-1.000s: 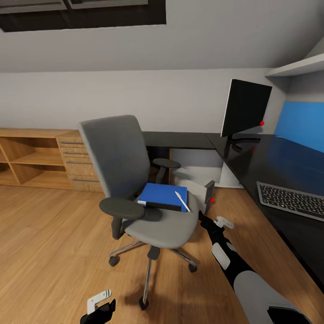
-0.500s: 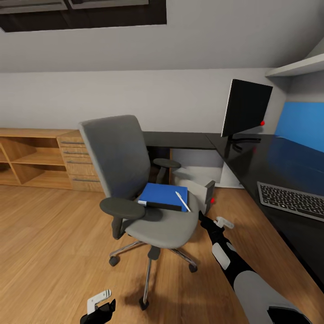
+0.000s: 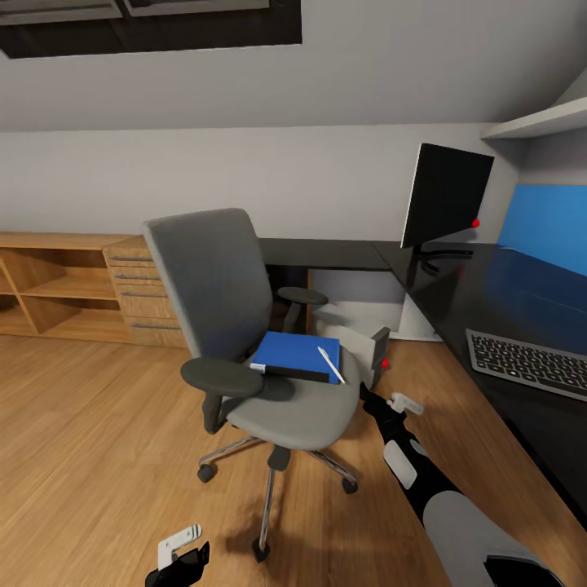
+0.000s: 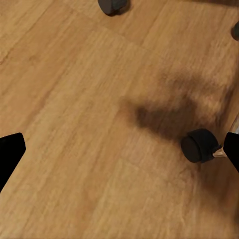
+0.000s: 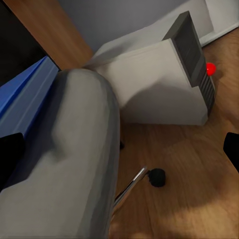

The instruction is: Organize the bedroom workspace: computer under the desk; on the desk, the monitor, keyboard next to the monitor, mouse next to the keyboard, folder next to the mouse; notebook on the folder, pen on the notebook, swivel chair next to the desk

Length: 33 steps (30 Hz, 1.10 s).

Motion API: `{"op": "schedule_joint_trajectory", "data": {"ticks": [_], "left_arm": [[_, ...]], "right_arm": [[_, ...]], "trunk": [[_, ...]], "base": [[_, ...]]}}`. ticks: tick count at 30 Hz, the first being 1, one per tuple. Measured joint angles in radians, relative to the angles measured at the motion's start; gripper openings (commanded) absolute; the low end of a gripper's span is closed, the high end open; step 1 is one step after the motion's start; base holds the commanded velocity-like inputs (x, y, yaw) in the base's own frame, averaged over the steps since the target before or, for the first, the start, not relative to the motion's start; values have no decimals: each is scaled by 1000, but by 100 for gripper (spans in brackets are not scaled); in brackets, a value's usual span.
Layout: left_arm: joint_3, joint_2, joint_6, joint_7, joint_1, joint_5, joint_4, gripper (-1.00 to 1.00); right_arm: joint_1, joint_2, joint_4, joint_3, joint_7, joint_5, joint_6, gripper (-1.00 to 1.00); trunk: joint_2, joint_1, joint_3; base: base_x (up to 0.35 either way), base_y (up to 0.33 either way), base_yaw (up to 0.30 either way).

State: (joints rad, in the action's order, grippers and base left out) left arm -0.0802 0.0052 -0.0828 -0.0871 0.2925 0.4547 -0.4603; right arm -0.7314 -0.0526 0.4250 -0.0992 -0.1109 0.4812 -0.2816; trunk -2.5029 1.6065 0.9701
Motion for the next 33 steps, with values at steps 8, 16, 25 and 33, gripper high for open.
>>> {"op": "schedule_joint_trajectory", "data": {"ticks": [8,16,25,33], "left_arm": [[0,0,0,0,0,0,0,100],[0,0,0,0,0,0,0,100],[1,0,0,0,0,0,0,100],[0,0,0,0,0,0,0,100]], "right_arm": [[0,0,0,0,0,0,1,100],[0,0,-9,1,0,0,1,100],[0,-12,-13,1,0,-1,0,100],[0,-14,-14,0,0,-1,0,100]], "trunk": [[0,0,0],[0,0,0],[0,0,4],[0,0,6]], "base": [[0,0,0],[0,0,32],[0,0,128],[0,0,29]]}}
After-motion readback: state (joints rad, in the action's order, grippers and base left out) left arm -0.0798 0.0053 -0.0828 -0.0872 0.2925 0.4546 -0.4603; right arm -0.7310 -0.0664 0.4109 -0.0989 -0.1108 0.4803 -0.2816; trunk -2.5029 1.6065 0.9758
